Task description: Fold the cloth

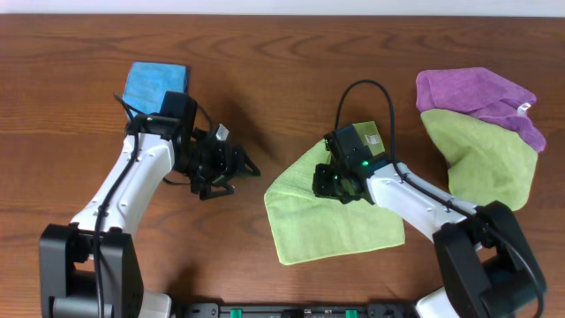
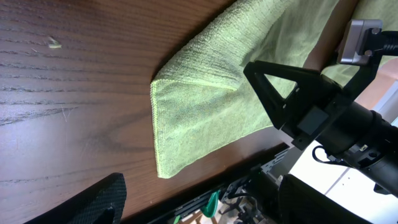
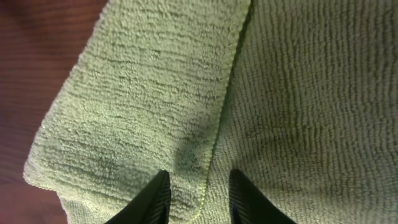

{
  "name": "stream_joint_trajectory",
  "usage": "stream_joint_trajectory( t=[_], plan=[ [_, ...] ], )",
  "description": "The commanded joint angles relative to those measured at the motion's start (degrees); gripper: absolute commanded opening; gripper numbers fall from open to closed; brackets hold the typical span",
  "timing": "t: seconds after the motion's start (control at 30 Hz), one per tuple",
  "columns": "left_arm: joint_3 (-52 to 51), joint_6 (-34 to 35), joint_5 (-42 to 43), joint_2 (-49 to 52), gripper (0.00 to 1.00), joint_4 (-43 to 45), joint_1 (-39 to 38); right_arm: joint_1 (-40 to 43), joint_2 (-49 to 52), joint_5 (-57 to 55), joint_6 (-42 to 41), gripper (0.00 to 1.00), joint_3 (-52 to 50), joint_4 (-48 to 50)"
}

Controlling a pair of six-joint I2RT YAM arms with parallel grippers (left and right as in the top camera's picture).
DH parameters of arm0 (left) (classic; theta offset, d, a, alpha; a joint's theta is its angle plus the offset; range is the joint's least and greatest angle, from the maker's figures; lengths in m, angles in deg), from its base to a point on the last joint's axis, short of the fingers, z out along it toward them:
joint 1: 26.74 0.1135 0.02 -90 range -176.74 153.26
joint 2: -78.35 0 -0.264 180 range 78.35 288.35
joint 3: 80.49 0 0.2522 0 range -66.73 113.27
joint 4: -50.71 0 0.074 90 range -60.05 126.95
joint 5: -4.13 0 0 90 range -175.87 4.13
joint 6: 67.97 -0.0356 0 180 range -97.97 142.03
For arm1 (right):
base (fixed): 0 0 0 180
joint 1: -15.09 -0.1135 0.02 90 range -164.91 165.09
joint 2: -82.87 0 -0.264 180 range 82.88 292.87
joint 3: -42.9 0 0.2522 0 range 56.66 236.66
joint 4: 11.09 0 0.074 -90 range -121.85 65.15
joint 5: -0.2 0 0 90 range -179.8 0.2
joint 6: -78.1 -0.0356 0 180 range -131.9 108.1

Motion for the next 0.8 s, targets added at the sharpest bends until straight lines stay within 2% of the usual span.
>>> stream_joint_trajectory(
  t=[0.0,0.77],
  plan=[
    [-0.1,-1.3,0.2,0.3,0.80,-0.1,0.0,-0.5,0.4,-0.6,-0.8,0.29,-0.5,0.6],
    [-0.1,-1.3,0.2,0.3,0.80,-0.2,0.0,-0.5,2.1,-1.0,-1.0,0.24,-0.5,1.6]
  ],
)
